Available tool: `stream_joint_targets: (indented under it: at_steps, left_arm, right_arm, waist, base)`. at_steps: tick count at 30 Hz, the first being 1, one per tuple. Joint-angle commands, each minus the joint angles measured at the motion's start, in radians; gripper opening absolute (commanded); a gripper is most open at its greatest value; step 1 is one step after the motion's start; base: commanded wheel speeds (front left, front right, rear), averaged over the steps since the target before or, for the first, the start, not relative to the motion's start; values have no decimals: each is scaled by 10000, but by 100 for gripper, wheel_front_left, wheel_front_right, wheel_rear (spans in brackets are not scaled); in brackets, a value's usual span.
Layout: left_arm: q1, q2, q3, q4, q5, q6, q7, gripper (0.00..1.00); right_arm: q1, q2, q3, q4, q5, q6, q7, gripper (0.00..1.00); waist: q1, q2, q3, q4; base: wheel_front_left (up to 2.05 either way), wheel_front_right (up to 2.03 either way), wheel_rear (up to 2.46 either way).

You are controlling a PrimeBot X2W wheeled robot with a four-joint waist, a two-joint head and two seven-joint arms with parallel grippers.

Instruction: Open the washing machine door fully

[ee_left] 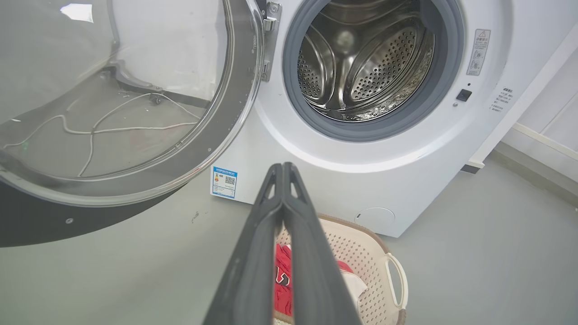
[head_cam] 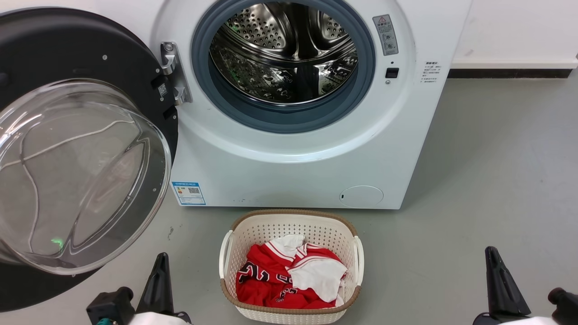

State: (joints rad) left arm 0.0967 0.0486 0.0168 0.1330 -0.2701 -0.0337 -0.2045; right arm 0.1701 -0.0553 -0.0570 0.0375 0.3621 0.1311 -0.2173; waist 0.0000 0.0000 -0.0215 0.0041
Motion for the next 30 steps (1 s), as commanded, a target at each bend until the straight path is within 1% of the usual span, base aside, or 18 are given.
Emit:
stream_joint_targets:
  at_steps: [1, 17, 30]
  left_arm:
    - [-305, 10, 76, -99, -546, -47, 101, 0]
    - [-695, 13, 260, 143, -3366, -254, 762, 0]
    - [-968, 15, 394, 317, -5178, -389, 1202, 0]
  right_arm:
    - [-348, -107, 14, -58, 566, -1, 89, 0]
    - [-896, -216, 73, 391, 3334, -1, 646, 0]
    - [-1248, -259, 75, 684, 5086, -2, 1033, 0]
  waist:
    - [0, 0, 4, -1]
    - [0, 0, 39, -7]
    - [0, 0, 65, -11]
  base:
    - [0, 0, 0]
    - [0, 0, 0]
    - [0, 0, 0]
